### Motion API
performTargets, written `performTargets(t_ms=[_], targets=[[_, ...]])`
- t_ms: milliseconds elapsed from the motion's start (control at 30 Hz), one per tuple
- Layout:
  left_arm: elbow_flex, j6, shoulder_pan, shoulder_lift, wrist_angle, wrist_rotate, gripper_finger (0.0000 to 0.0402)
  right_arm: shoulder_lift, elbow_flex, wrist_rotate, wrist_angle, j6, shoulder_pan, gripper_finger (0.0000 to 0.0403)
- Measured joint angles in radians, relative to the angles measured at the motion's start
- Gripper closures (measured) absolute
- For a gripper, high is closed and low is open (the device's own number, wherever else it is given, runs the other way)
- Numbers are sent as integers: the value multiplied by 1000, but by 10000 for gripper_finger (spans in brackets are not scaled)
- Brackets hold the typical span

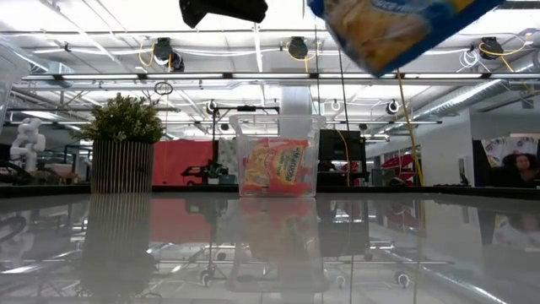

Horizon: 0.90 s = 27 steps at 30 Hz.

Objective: Sort Maruchan noodles
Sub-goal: Put the blue noodle pack into the bottom right transparent bin

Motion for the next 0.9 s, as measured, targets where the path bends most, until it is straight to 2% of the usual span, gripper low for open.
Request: performTargets(t_ms=[133,367,767,900], targets=[[0,8,0,0,-51,24,336,-16,0,109,15,88,23,403],[0,4,0,-3,-130,26,336,-37,11,109,-25,119,87,403],[0,-26,-2,-3,-146,32,336,-72,284,106,-573,470,213,403],[0,-30,-6,-3,-146,40,336,-72,351,105,-677,571,266,403]])
